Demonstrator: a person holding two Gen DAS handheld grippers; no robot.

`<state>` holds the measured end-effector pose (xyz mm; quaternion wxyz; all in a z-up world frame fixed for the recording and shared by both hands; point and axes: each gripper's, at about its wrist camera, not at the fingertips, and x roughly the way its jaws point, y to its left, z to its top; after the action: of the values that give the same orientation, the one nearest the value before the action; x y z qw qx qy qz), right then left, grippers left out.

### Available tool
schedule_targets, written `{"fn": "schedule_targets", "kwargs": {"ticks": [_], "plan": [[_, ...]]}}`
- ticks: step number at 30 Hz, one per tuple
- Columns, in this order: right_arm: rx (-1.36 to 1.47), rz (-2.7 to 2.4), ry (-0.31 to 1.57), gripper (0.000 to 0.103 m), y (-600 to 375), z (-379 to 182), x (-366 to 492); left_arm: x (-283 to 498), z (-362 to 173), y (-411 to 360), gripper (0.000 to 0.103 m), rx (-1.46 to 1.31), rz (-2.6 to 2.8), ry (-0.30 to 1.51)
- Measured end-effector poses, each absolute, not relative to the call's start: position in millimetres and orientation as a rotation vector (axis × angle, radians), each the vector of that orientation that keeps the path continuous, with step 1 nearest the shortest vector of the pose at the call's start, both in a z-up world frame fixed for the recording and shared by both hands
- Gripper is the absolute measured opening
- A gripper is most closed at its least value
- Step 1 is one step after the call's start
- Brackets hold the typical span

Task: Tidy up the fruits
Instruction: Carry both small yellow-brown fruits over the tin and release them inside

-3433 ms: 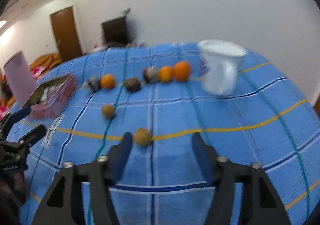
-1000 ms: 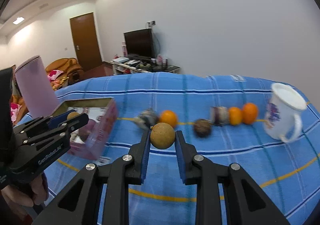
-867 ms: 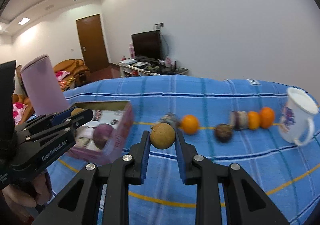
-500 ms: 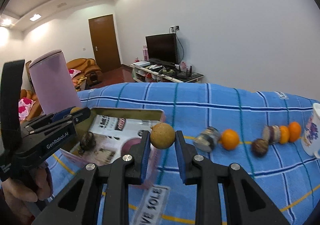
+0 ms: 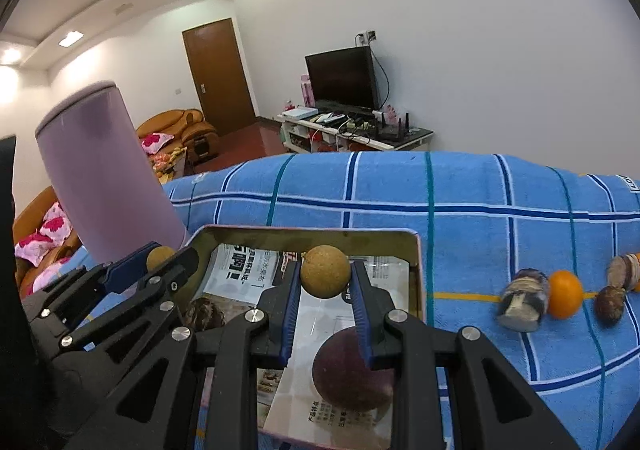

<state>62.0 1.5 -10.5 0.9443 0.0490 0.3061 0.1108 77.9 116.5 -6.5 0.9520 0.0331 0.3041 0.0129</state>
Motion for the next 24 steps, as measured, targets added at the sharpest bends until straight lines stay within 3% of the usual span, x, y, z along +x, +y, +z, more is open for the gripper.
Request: {"fn": "schedule_targets", "kwargs": {"ticks": [24], "plan": [[0.147, 0.360, 0.664, 0.028, -2, -24, 68, 91, -26, 109, 0.031, 0.097, 0.057, 0.691]]}}
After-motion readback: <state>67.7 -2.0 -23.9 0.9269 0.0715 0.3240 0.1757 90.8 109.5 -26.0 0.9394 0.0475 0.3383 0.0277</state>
